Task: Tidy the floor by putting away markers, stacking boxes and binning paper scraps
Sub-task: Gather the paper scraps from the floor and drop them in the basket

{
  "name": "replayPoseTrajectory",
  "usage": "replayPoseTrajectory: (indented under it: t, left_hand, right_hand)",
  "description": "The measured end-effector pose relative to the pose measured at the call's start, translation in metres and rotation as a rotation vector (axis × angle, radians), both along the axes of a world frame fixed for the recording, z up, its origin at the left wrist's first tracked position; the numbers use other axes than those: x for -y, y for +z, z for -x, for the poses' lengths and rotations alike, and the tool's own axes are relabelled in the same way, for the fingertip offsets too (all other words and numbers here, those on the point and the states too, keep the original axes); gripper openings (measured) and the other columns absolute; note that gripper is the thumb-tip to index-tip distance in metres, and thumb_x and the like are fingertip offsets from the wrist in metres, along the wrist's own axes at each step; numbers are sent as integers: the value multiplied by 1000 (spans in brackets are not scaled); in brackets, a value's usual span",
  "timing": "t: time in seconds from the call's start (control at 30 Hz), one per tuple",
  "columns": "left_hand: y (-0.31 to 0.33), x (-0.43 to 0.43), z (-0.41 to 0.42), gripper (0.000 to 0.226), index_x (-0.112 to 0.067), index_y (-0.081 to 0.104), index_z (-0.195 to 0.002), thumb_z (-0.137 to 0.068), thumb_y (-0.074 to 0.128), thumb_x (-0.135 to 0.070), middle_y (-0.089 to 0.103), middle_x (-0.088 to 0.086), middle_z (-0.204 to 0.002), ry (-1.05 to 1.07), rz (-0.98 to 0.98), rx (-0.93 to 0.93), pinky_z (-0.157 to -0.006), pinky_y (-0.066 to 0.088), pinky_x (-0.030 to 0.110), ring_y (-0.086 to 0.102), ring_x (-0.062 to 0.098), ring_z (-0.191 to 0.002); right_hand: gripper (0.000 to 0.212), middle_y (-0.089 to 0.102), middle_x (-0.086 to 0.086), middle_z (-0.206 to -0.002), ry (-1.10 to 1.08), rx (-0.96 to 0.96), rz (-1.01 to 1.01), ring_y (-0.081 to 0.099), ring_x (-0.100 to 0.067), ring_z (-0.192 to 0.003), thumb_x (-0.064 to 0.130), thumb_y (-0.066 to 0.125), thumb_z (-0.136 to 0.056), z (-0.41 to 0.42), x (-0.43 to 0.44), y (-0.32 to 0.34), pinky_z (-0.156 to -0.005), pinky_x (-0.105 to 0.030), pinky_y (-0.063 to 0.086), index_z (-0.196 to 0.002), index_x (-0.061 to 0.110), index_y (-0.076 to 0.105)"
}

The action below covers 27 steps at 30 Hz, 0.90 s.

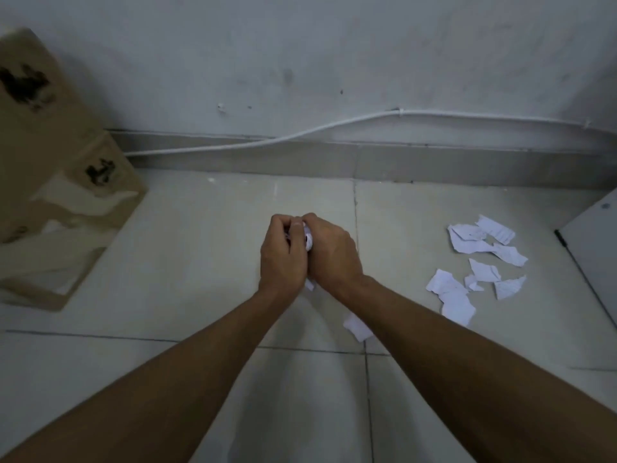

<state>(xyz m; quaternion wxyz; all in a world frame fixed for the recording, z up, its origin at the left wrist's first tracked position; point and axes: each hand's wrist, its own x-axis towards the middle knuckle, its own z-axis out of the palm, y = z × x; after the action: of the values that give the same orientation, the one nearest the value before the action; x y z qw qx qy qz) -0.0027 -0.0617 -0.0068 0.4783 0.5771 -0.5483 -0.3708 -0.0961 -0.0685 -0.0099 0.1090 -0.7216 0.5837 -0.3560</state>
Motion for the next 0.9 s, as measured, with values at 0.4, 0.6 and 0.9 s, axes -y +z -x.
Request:
replayPoseTrajectory:
  t: [0.4,0.6,0.9]
  left_hand:
    - [100,-14,-162,20,-24,57,-88,-100,43,-32,66,-8,-85,317,174,32,-66,43,12,60,0,-78]
    - [148,-44,-248,31,-30,48,-70,-100,39,-29,57,-11,-71,576,233,21,-62,38,20,52,-5,-64]
    - [215,-125,-390,26,-24,56,-78,-99,41,-31,64,-12,-76,1031,429,21,-64,42,18,59,1,-73]
  right_hand:
    - [15,70,-8,-79,298,51,166,65,-26,-70,21,62,-92,-163,12,106,-67,-44,54,-87,8,66]
    - [9,71,-8,-75,501,136,201,65,-23,-66,14,62,-88,-261,-6,150,-64,-40,52,-88,8,69]
    - [13,69,1,-76,787,411,251,51,-8,-59,22,58,-92,-428,-84,205,-53,-11,37,-96,17,69]
